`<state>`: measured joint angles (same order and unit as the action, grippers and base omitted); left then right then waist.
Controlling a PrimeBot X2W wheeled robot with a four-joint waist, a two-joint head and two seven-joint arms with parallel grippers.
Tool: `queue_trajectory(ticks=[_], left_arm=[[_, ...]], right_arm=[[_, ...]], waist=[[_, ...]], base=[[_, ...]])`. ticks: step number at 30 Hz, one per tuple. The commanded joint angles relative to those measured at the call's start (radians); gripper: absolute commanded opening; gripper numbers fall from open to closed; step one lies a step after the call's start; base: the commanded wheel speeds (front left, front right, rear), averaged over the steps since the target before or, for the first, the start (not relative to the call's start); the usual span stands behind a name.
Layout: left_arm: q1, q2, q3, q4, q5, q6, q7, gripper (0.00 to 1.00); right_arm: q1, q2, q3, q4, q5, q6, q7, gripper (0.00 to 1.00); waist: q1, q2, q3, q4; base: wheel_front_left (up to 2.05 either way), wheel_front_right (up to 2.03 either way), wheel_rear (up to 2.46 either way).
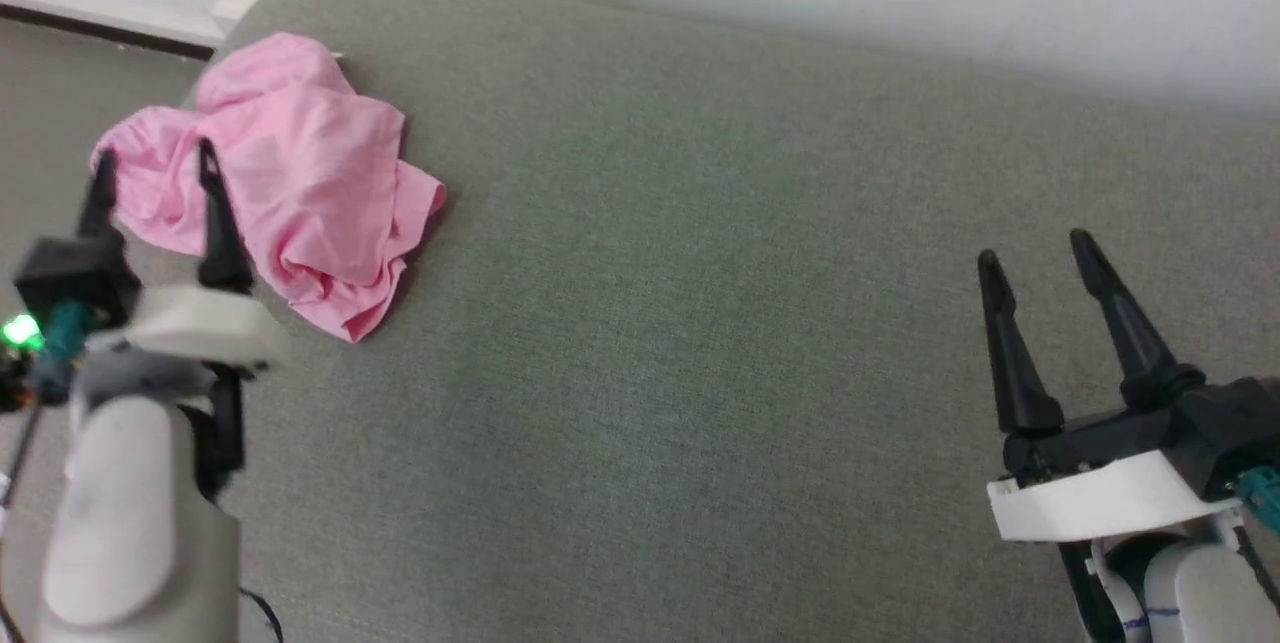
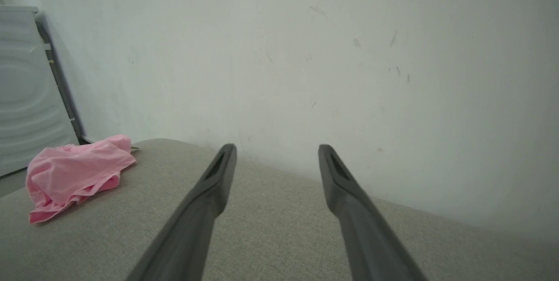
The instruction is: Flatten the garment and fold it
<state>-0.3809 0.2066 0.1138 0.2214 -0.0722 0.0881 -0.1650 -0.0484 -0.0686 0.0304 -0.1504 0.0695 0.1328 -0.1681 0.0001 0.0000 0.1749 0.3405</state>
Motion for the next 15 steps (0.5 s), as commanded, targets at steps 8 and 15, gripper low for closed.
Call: queue_trajectory(ticks=[8, 15], left_arm=[[-0.259, 0.165, 0.041, 0.233, -0.048, -0.070, 0.094, 1.00], [-0.438, 0.262, 0.026, 0.436, -0.112, -0.170, 0.322, 1.00]], right_arm=[[-0.069, -0.054, 0.010, -0.069, -0.028, -0.002, -0.023, 1.00], [-0.122, -0.098, 0.031, -0.135, -0.050, -0.002, -0.037, 1.00]], waist=[[-0.0001, 0.0000, 0.173, -0.044], [-0.0001, 0.0000, 0.282, -0.064]], base=[[0.00, 0.00, 0.00], [0.00, 0.00, 0.00]])
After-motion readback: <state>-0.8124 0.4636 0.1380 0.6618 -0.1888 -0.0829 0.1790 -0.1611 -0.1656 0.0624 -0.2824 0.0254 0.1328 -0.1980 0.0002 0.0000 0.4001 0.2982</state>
